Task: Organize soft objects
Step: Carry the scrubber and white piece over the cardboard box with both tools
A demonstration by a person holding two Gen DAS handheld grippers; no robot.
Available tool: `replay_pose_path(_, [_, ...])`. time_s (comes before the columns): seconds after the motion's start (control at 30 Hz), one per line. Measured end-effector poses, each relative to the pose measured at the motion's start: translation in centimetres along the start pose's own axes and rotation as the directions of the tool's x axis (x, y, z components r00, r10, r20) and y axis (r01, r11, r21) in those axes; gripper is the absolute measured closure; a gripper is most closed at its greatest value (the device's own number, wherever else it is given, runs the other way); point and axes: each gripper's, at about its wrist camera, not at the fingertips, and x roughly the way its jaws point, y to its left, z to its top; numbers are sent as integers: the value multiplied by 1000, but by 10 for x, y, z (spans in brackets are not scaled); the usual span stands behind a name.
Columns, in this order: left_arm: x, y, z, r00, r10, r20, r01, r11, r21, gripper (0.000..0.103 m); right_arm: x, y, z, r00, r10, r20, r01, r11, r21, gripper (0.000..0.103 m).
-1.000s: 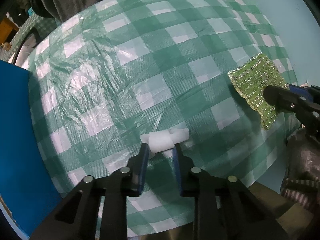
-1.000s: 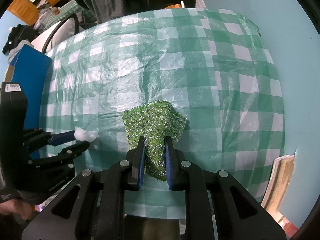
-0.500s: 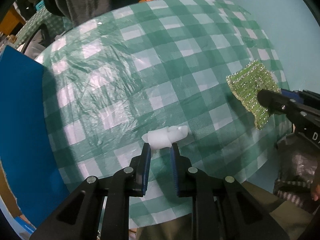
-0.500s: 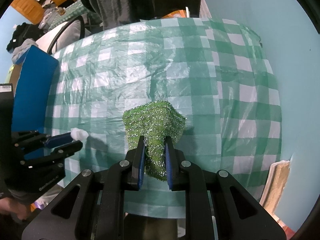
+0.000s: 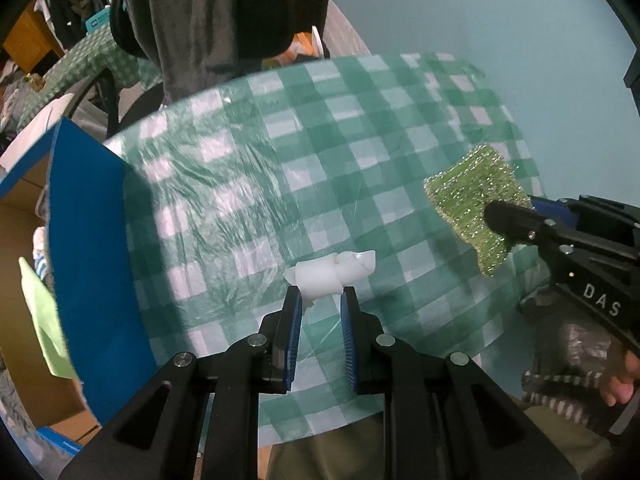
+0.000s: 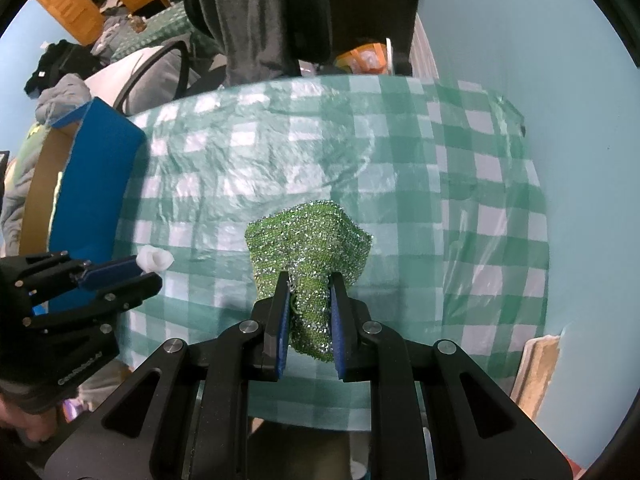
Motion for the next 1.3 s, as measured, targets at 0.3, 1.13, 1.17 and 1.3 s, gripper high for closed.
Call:
replay_pose_path(0.3, [-27,11,4,999,6,53,-5,1000,-20,84,-25,16,12,999,10,41,-9,1000,-19,87])
replay_pose_path(1.13, [-80,79,-7,990,43,133,-24,990,-138,84,-51,90,43,993,77,85,-64,988,-143,87])
replay_pose_path(1.17, [-82,83,-8,990,46,136,-26,989,-145,84,-51,94,43,993,81,85,-67,987,-148,87])
replay_pose_path(1.3, [-87,97,-13,988,60,142,-36,985,-168,84,-50,111,47,992,96,84,-81,981,-174,87])
